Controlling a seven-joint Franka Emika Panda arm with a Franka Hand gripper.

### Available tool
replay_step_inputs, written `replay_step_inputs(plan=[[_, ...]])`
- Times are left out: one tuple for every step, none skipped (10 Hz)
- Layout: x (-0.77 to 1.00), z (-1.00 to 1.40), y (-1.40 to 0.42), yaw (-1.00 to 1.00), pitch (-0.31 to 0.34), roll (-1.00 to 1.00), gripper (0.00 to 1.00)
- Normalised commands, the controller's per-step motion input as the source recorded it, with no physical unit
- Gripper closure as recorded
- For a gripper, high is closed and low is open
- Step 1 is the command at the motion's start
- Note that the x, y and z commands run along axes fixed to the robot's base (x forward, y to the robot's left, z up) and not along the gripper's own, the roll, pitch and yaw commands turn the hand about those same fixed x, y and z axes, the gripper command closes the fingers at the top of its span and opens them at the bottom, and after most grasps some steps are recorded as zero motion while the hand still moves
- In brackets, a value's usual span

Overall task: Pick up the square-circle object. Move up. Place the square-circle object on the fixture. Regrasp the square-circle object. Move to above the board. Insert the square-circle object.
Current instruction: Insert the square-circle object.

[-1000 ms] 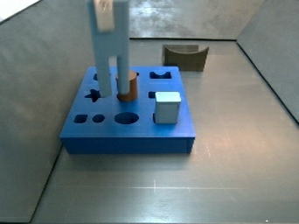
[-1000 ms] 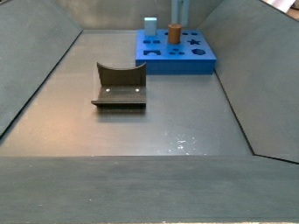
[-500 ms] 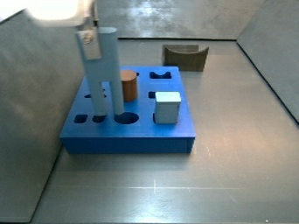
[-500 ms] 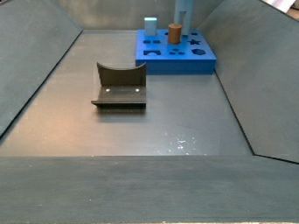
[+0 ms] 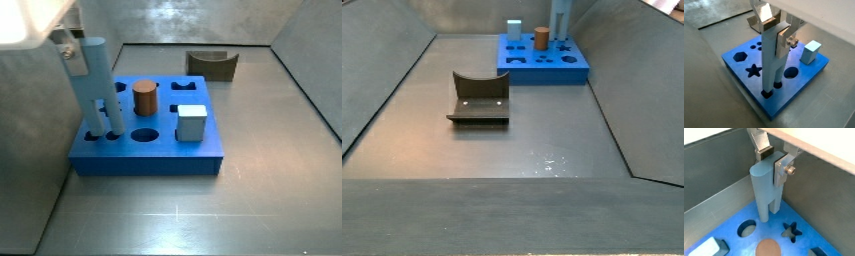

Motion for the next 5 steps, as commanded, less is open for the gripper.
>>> replay_step_inputs(plan=[[-0.46,-0.16,-0.14,-0.13,-0.090,-0.26,1.00],[-0.35,-0.21,-0.07,-0.16,-0.089,-0.30,1.00],[-0.22,-0.33,0.00,-0.12,-0.051,-0.30,1.00],[-0.07,-0.54,0.00,-0.05,0.000,-0.26,1.00],[0.05,-0.67,0.20,-0.09,0.000,-0.25,1.00]])
